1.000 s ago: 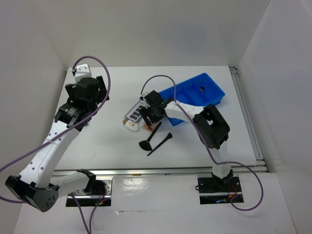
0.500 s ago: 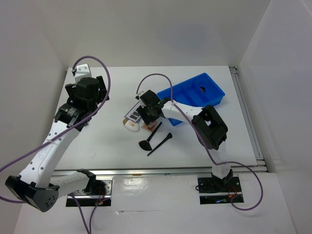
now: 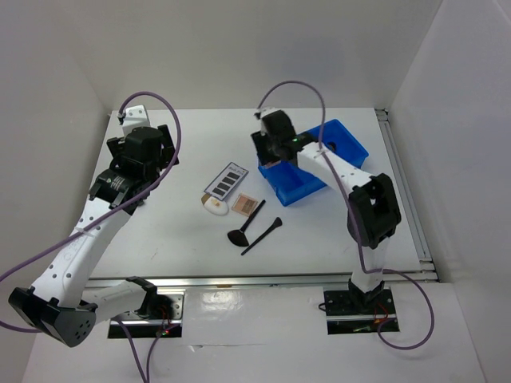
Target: Organize the makeup
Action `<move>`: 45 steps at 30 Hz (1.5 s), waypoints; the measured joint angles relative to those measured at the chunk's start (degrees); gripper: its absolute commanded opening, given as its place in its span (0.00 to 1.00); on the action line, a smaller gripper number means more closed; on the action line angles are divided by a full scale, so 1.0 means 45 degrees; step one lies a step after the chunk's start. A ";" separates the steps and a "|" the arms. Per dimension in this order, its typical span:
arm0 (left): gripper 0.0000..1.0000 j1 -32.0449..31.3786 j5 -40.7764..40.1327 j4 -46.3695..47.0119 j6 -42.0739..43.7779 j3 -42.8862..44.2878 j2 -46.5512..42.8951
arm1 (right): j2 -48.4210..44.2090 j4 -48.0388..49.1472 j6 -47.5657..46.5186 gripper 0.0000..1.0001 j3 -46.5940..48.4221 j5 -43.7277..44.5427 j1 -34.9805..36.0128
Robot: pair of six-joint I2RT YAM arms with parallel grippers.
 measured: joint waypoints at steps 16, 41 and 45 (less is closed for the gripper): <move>1.00 0.0000 -0.0194 -0.0049 0.0029 0.0029 0.0000 | 0.1515 -0.0194 0.0291 0.48 0.1360 0.3011 -0.4075; 1.00 0.0000 -0.0189 -0.0087 0.0034 0.0364 0.0000 | 0.2239 -0.0563 0.0306 0.71 0.1753 0.3832 -0.3813; 1.00 0.0000 -0.0180 -0.0107 0.0010 0.0364 0.0000 | 0.0267 -0.0437 0.0321 0.99 0.0797 0.2118 -0.2215</move>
